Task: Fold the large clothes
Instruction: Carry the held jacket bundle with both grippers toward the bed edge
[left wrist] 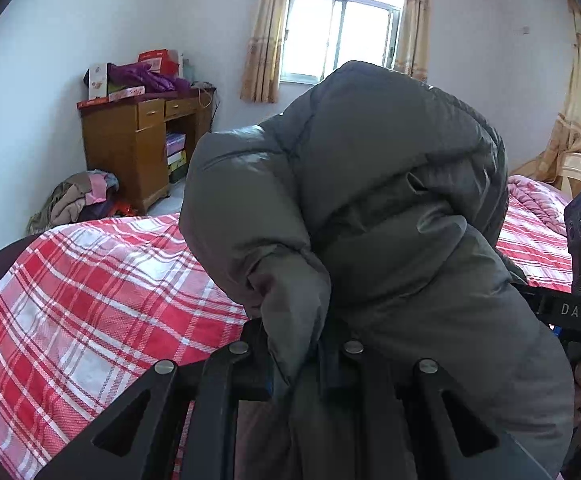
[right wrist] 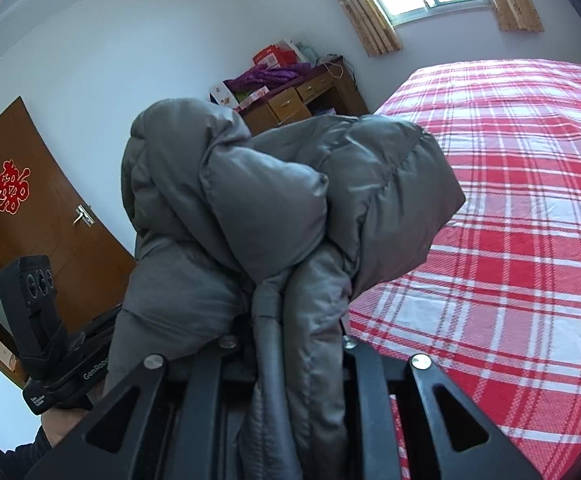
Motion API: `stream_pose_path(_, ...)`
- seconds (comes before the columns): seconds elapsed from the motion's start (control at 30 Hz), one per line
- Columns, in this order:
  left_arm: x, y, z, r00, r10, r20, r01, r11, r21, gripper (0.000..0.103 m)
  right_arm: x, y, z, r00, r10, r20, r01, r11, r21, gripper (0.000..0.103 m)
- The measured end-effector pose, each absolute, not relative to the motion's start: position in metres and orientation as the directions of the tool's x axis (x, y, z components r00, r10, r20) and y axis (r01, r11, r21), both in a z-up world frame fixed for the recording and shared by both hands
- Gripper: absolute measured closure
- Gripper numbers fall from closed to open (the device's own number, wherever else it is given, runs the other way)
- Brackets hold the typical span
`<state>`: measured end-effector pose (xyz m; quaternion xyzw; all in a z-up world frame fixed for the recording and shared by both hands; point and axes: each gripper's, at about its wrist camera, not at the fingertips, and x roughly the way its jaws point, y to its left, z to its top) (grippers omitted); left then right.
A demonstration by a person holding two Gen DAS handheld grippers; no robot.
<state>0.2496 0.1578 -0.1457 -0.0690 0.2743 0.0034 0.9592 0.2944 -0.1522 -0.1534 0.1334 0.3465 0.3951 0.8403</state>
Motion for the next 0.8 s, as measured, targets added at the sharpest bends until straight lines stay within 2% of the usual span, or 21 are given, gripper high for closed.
stream_pose_path(0.37, 0.26, 0.178, -0.167, 0.828, 0.001, -0.561, -0.076, 0.991, -0.111, 0.088, 0.307, -0.13, -0.165, 0.421, 0.739, -0.526, -0.555, 0.668, 0.495, 0.083)
stream_pose_path(0.57, 0.268, 0.19, -0.183, 0.807, 0.033, -0.59, -0.109, 0.99, -0.093, 0.083, 0.315, -0.116, -0.171, 0.418, 0.717, -0.557, -0.534, 0.69, 0.488, 0.083)
stream_pose_path(0.8, 0.276, 0.204, -0.202, 0.782, 0.061, -0.62, -0.144, 0.986, -0.084, 0.064, 0.326, -0.102, -0.182, 0.395, 0.694, -0.602, -0.519, 0.709, 0.477, 0.082)
